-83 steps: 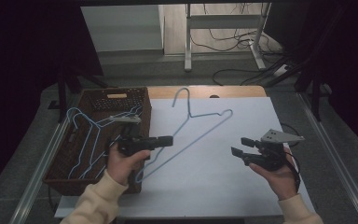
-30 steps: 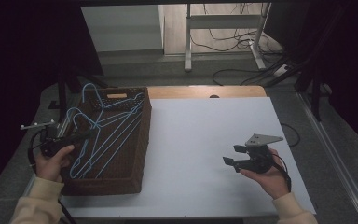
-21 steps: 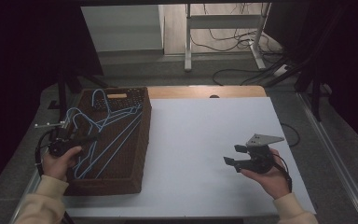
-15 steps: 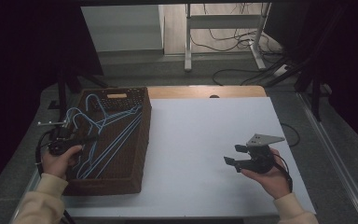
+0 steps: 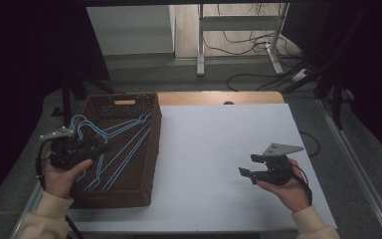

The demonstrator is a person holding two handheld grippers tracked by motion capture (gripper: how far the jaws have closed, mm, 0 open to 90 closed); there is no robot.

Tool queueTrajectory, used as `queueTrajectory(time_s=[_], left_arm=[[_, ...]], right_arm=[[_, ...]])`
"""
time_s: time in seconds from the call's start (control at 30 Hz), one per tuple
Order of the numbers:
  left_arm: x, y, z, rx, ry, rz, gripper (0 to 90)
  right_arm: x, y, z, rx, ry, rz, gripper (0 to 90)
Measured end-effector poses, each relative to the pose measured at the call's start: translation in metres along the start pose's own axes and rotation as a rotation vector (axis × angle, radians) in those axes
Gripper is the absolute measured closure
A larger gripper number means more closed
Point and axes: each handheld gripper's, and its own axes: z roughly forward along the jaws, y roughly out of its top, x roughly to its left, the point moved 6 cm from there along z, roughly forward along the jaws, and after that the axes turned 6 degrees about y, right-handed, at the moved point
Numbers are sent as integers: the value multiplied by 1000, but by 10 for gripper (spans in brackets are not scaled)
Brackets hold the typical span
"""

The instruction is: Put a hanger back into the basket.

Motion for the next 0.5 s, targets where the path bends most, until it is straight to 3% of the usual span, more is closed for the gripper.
queueTrajectory(time_s=[0.1, 0.2, 0.37, 0.5], left_arm=[[-28, -4, 6, 8, -53, 67, 260], [-47, -9, 12, 15, -97, 95, 251], [-63, -15, 19, 33, -119, 138, 240], [-67, -15, 21, 36, -126, 138, 224]], right_arm=[[0, -1, 0, 1, -2, -6, 285], [-2, -2, 0, -3, -7, -9, 257], [-6, -2, -2, -24, -9, 15, 205], [-9, -1, -4, -45, -10, 33, 172]])
